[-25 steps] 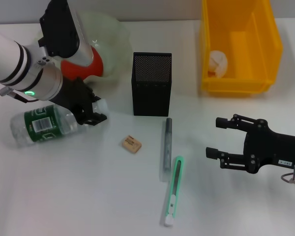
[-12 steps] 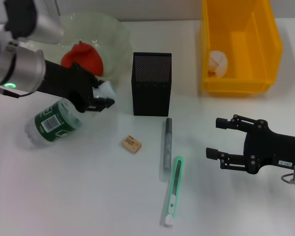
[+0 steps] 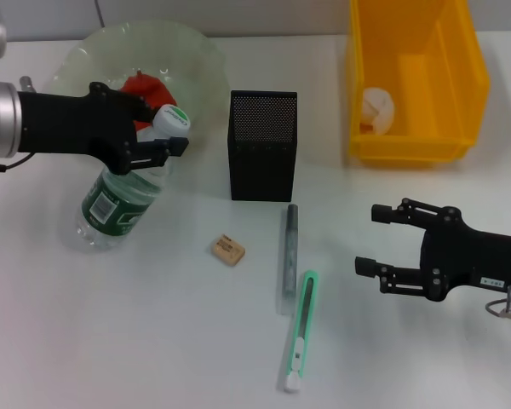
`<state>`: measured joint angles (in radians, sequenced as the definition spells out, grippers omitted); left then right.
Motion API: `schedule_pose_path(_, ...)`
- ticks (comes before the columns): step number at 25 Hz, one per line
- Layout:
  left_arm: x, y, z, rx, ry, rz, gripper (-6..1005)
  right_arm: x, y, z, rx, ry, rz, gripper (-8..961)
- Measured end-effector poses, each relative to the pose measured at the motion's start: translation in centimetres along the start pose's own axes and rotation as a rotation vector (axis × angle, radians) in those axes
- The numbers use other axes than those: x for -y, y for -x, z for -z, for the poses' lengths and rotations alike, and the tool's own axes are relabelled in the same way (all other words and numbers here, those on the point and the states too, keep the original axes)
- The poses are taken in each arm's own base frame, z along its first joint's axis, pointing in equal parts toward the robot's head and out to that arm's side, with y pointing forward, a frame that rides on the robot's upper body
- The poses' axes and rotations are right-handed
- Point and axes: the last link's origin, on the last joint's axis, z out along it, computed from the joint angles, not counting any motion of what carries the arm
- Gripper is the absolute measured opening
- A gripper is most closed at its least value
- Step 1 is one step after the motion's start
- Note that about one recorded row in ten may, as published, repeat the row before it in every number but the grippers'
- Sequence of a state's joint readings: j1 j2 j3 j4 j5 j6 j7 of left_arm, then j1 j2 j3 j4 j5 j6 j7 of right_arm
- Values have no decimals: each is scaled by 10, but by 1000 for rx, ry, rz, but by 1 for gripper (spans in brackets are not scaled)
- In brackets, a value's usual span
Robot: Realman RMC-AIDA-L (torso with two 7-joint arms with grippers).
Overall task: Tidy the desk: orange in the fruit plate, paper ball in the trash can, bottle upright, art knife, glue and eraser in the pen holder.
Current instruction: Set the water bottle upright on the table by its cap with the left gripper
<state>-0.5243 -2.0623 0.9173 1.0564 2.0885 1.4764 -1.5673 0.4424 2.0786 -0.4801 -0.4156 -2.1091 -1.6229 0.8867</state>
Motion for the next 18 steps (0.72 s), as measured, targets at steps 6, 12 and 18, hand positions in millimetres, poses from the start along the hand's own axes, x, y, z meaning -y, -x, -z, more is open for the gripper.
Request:
schedule_pose_path(6, -3, 2, 6, -56, -3, 7, 440, 0, 0, 0, 0, 0, 12, 800)
schedule_pose_path(12, -6, 12, 19, -141, -37, 35, 440, 0, 0, 0, -1, 2, 12, 800)
schedule_pose_path(18, -8, 21, 23, -206, -41, 70, 439, 0, 0, 0, 0, 3, 11, 800)
